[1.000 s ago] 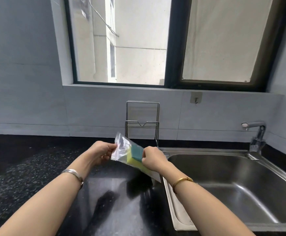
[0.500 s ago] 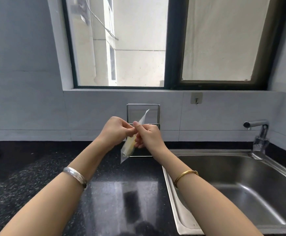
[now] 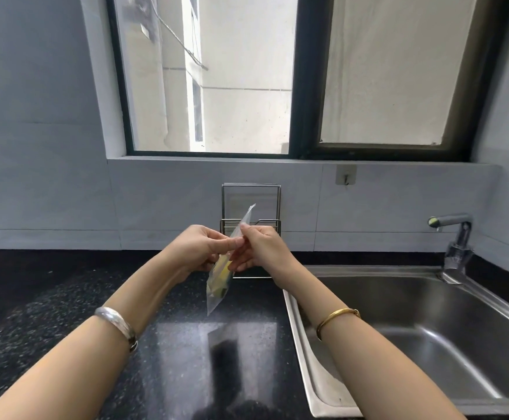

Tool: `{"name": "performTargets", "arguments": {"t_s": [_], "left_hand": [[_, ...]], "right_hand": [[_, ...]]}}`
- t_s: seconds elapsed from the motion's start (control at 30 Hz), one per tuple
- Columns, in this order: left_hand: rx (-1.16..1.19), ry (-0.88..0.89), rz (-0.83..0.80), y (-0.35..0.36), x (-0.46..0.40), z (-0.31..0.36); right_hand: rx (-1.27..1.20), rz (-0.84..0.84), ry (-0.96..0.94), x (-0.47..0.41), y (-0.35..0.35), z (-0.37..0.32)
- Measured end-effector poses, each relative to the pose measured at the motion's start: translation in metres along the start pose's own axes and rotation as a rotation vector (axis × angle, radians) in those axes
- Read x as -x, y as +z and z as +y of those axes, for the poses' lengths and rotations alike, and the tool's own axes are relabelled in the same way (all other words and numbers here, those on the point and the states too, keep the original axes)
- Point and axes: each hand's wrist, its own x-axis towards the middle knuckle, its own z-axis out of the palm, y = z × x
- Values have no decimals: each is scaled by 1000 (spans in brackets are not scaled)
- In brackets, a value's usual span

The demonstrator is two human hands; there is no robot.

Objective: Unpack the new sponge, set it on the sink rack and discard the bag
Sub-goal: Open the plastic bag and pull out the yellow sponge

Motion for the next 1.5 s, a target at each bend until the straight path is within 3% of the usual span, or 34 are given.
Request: {"name": "performTargets", "arguments": {"t_s": [0.17, 0.33, 0.4, 0.8, 1.2, 1.5], "left_hand": [[75, 46, -59, 5, -2, 0], [-521, 299, 99, 16, -8, 1], [-601, 341, 91, 18, -7, 1], [-192, 292, 136, 12, -7, 4], [-1113, 472, 294, 31, 5, 17], [-1309, 315, 377, 31, 3, 21]], "right_hand": [[2, 6, -2, 0, -6, -2], [99, 28, -4, 0, -10, 1], [104, 42, -14, 1, -11, 2], [-46, 171, -79, -1, -12, 3], [542, 361, 22, -14, -18, -5], [638, 453, 85, -18, -34, 1]]}}
